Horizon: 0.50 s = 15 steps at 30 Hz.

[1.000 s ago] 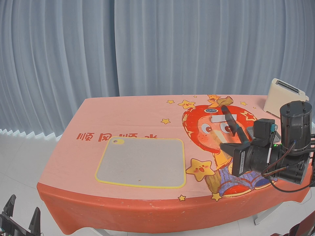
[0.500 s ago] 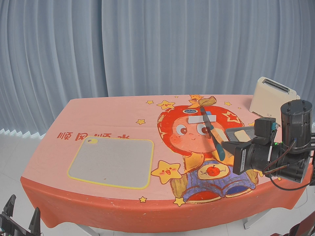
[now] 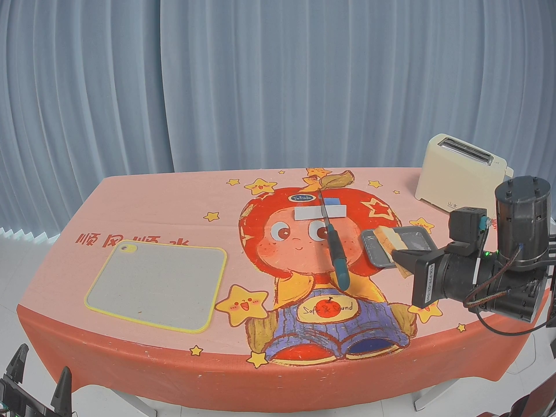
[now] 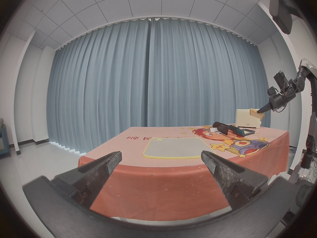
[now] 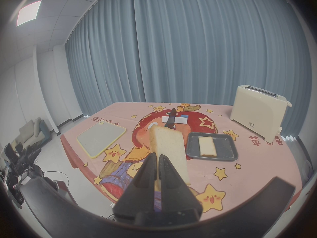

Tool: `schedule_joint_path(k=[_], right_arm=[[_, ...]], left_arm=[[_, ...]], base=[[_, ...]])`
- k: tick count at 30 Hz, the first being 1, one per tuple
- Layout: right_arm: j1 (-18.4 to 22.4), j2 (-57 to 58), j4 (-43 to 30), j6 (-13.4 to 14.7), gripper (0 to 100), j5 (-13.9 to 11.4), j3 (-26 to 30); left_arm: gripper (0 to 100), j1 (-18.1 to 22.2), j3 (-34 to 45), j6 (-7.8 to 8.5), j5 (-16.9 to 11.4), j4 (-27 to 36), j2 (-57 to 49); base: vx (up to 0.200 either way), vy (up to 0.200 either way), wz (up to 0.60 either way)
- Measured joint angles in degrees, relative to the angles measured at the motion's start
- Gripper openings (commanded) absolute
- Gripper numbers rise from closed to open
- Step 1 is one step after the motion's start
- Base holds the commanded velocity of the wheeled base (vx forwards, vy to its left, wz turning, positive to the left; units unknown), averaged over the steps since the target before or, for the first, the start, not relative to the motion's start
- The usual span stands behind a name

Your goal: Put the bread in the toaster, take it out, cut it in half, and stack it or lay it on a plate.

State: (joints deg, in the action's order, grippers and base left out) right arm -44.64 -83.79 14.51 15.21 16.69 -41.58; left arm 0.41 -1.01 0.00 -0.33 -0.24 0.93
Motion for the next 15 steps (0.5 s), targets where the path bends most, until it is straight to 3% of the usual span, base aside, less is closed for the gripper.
schedule_joint_path(k=[9,15], right_arm=[[2.15,0.05,0.00,-0.94,0,0.02,-0.09],[5.80,-0.45,2.32,-1.28,0,-0.05,-0.56]], left_arm=[[100,0.00,0.00,0.00,0.00,0.02,0.00],[100,0.00,0.00,0.00,-0.02,0.00,0.00]], base=[[0.000,0.000,0.00],[0.000,0.000,0.00]])
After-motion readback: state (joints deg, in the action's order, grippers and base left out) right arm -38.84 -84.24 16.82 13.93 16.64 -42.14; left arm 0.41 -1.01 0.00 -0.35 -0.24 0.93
